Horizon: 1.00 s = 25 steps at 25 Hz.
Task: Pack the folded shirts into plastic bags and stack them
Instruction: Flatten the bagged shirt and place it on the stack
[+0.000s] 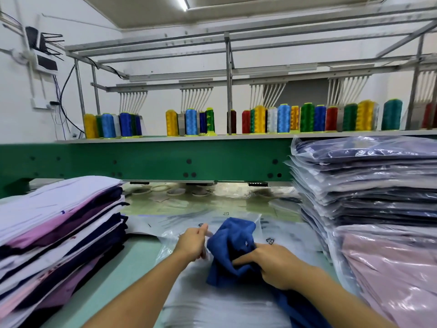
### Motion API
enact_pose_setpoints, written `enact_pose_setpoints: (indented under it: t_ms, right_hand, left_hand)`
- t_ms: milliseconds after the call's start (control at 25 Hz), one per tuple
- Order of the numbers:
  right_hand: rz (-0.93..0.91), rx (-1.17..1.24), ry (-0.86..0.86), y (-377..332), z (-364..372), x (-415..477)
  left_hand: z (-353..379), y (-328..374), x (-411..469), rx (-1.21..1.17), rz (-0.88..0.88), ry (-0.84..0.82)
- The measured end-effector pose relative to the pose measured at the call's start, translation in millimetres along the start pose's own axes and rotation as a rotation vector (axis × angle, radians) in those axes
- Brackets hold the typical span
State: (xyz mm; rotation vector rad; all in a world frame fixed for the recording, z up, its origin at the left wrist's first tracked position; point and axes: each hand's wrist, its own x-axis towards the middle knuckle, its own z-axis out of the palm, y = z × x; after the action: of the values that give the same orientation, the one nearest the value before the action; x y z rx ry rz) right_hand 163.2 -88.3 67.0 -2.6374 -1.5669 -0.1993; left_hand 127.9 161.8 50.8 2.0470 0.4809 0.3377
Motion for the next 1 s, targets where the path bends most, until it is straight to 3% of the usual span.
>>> enact_pose_setpoints:
  t_ms: [160,400,480,560,680,840,1000]
  right_hand:
    - [-0.045,0.020,-0.016,-1,3,3]
    - [0.234,0.200,-0.089,24,8,25]
    - [0.323,0.264,-0.094,33,7,35]
    - [0.375,0.338,-0.096,38,7,45]
    - [0.485,0.447,-0.093,47,9,51]
    - [0.640,0.631,0.065,50,7,50]
    - [0.673,0.646,0.189,35,3,60]
  left_hand:
    - [5,2,14,0.057,0.023,0.188]
    - [6,7,3,0.550,0.381,0.075]
    - [4,9,-4,0.604,0.428,0.023]
    - [2,14,-9,0.621,0.467,0.073]
    - [-4,26,-19,0.628,0.465,0.195]
    - [7,30,-31,0.893,0.444,-0.026]
    - [10,31,-38,0.924,0.416,0.021]
